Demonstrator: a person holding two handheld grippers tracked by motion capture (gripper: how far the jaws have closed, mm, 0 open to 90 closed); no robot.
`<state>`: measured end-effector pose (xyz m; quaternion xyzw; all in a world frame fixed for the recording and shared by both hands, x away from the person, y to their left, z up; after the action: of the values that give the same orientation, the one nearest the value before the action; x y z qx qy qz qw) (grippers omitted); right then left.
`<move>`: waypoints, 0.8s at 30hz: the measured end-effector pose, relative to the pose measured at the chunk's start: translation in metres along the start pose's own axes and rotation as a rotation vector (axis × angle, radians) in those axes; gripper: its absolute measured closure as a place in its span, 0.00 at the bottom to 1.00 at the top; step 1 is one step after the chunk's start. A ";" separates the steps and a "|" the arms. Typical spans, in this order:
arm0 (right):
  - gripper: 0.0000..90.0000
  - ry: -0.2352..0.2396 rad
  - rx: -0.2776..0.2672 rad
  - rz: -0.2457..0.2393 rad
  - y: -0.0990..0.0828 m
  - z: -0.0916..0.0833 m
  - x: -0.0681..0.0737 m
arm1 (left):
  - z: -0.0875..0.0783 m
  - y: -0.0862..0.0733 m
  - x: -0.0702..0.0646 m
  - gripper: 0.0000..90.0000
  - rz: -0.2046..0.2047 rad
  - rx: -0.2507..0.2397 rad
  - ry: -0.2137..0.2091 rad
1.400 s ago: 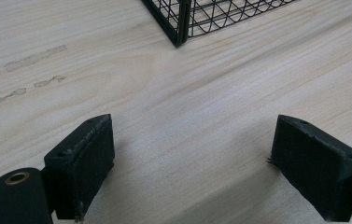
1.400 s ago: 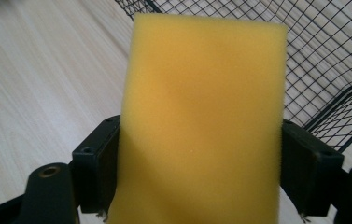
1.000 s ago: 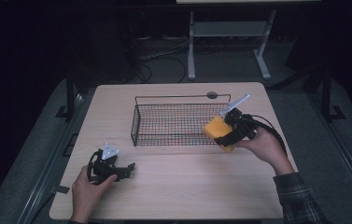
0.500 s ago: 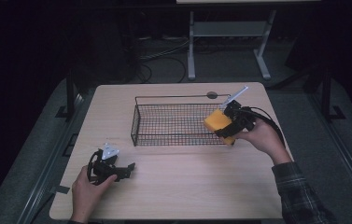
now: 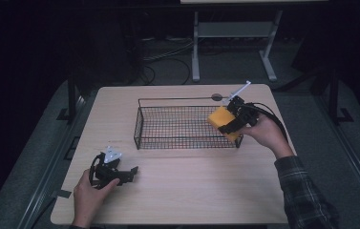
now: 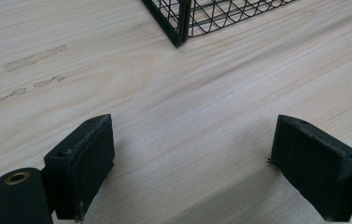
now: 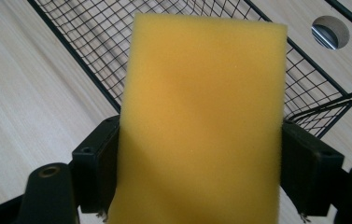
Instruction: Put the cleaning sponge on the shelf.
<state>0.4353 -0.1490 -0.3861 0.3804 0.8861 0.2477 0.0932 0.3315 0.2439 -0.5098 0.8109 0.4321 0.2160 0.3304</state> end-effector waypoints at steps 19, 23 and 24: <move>0.26 -0.005 0.008 -0.001 0.020 0.016 -0.016 | 0.000 0.000 0.000 0.14 0.000 0.000 0.000; 0.26 -0.002 0.002 -0.004 0.024 0.020 -0.016 | 0.000 0.000 0.000 0.14 0.000 0.000 0.000; 0.26 0.000 0.003 -0.004 0.024 0.021 -0.016 | 0.000 0.000 0.000 0.14 0.000 0.000 0.000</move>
<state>0.4695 -0.1384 -0.3923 0.3787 0.8873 0.2464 0.0930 0.3315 0.2438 -0.5099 0.8108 0.4321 0.2161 0.3305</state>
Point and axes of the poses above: each handheld gripper's, and its own axes: z roughly forward along the jaws, y roughly out of its top, x roughly to its left, the point moved 5 cm from there along z, roughly forward along the jaws, and after that the axes turned 4 degrees about z, right-handed, at the moved point
